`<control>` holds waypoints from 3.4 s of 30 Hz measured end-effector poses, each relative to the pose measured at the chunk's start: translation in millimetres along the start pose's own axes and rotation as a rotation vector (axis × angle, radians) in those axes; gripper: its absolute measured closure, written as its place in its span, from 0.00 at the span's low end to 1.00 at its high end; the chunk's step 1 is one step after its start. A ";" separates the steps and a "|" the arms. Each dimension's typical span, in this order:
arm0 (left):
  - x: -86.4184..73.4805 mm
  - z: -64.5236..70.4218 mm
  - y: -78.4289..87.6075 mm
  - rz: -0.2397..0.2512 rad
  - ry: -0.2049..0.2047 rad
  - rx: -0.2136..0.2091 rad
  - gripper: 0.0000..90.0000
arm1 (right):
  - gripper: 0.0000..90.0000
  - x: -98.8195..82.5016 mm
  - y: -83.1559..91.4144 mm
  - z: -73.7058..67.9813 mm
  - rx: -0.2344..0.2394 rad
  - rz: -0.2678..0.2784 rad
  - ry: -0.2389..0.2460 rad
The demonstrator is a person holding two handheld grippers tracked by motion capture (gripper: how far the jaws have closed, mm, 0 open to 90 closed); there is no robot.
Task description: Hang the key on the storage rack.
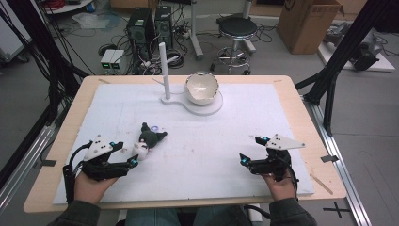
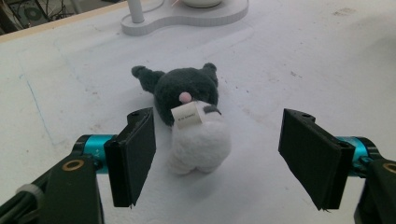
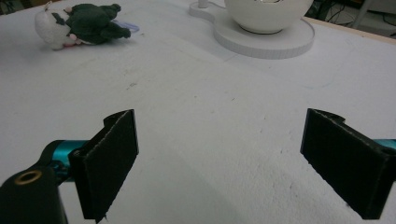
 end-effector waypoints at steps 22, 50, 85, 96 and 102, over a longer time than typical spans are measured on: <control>26.1 -12.0 -33.3 -0.055 0.039 0.018 0.31 | 0.12 1.8 1.0 1.7 0.003 0.013 -0.005; 20.8 -6.0 -70.5 -0.184 0.069 0.051 0.37 | 0.12 2.4 -1.4 2.2 0.009 0.012 0.003; -11.7 -2.7 -94.8 -0.337 -0.017 0.170 0.49 | 0.12 4.0 1.3 1.4 0.009 0.025 0.008; -7.3 1.7 -88.0 -0.292 -0.065 0.145 0.56 | 0.12 3.6 3.6 2.0 0.007 0.028 0.002; -1.5 3.9 -81.6 -0.245 -0.080 0.134 0.57 | 0.12 3.6 4.4 2.1 0.005 0.030 0.005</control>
Point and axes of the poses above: each handheld gripper's, and its own axes: y roughly backward along the jaws, x roughly out of its top, z roughly to its right, the point moved 10 cm from there along -y, roughly forward along the jaws, and after that the axes turned 8 degrees about x, right-handed, at the moved point
